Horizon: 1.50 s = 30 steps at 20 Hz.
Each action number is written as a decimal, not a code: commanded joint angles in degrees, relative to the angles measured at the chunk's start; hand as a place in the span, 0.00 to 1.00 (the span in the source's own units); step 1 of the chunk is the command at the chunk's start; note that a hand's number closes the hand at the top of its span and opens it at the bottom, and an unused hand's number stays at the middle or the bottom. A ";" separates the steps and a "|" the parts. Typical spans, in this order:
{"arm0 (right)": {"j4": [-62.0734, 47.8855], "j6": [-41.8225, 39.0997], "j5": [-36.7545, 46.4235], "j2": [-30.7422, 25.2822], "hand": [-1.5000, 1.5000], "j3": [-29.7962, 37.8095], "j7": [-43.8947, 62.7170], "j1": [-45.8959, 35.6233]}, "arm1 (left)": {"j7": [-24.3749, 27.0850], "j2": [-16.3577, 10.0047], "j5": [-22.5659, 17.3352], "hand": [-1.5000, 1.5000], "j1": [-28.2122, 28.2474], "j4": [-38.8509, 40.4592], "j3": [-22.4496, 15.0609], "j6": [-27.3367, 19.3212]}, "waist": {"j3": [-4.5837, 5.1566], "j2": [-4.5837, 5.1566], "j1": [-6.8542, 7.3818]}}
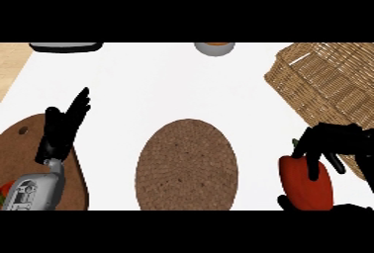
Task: Pick the bell pepper from the placemat and place it in the basket
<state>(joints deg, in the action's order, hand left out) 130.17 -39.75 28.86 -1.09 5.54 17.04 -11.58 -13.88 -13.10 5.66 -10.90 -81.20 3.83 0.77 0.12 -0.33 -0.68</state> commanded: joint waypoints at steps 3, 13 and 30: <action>2.48 -6.07 -15.53 -1.72 1.00 11.23 21.94 -16.28 | 0.00 2.26 1.66 0.50 1.46 -0.53 -1.46 -1.98 | 0.01 -0.08 0.10; -16.60 -7.65 -13.98 -24.53 1.00 15.99 27.47 -37.31 | 1.30 2.37 2.34 0.50 -2.80 3.23 -0.92 -2.15 | -0.02 0.64 0.62; -58.03 5.93 6.86 -48.62 1.00 13.77 -17.70 -32.77 | 0.35 2.21 1.97 0.50 -4.96 4.40 -0.16 -0.88 | -0.14 0.75 1.31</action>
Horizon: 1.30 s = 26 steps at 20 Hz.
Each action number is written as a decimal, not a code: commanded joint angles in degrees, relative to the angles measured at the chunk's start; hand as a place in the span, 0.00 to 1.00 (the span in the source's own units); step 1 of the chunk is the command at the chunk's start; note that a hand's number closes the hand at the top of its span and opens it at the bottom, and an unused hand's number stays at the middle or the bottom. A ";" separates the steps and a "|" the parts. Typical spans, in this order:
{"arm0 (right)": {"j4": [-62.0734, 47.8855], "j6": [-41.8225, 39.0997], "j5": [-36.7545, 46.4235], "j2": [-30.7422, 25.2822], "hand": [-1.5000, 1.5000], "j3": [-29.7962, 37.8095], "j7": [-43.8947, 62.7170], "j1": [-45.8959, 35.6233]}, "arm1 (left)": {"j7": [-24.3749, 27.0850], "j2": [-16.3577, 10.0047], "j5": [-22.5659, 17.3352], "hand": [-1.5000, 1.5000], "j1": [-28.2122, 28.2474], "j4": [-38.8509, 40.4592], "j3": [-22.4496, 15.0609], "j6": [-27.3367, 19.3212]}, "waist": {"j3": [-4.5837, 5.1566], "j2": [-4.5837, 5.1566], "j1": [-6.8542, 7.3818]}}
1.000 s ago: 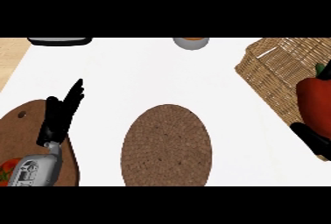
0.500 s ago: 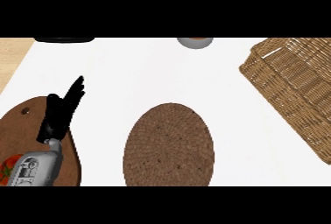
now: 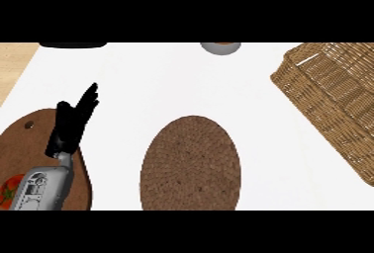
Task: Pick the bell pepper from the placemat and place it in the basket
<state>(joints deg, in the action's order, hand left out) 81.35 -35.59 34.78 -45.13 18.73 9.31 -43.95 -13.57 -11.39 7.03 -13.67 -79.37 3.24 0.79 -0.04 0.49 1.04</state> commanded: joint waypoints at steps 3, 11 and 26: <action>-15.90 6.56 3.39 -3.73 1.00 -1.78 -17.10 0.05 | -1.53 -1.64 -1.03 0.50 0.06 -1.75 1.20 1.79 | 0.01 -0.20 0.06; -34.31 15.53 9.51 -2.36 1.00 -5.69 -27.78 -5.17 | 0.44 1.68 1.71 0.50 0.56 -0.12 -0.43 -1.44 | 0.03 -0.15 0.09; -56.65 19.22 4.29 0.25 0.00 2.27 -34.58 -8.68 | -0.21 -0.40 0.02 0.50 2.40 -2.20 1.09 1.67 | -0.02 -0.09 0.44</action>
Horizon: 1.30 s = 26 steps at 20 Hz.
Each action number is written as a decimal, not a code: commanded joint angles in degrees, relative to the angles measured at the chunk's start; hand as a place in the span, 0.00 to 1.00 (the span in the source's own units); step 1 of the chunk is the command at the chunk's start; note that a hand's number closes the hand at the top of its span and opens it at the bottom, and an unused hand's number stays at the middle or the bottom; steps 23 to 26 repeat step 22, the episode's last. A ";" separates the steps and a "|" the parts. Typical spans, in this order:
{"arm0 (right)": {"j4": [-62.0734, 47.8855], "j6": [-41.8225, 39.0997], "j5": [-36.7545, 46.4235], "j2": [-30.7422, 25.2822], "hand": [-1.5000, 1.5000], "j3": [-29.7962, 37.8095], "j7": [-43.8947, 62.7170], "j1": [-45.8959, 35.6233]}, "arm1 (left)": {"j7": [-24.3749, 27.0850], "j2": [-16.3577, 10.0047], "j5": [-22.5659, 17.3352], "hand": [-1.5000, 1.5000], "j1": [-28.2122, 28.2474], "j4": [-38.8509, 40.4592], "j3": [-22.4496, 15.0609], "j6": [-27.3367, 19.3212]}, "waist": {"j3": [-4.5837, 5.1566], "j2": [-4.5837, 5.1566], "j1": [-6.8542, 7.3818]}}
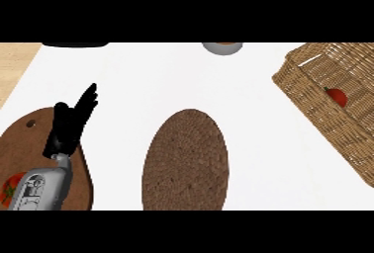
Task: Pick the bell pepper from the placemat and place it in the basket
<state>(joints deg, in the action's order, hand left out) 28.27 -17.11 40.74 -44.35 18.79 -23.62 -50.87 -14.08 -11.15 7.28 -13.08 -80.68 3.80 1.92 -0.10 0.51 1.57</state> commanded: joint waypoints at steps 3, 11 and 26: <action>-5.97 4.39 -4.21 0.09 0.00 5.70 -2.05 -3.87 | -0.46 1.33 0.29 0.50 1.59 -2.00 -1.15 -0.21 | -0.02 0.12 0.52; -10.17 5.66 -11.18 -8.35 0.00 14.76 0.39 -4.27 | 1.43 2.11 1.81 0.50 1.24 0.26 -0.85 -2.25 | -0.01 0.08 -0.33; -18.86 -1.50 -16.13 -21.32 0.00 21.81 -5.17 5.25 | 0.00 0.91 0.96 0.50 -1.47 0.33 0.06 -0.99 | -0.42 0.96 0.12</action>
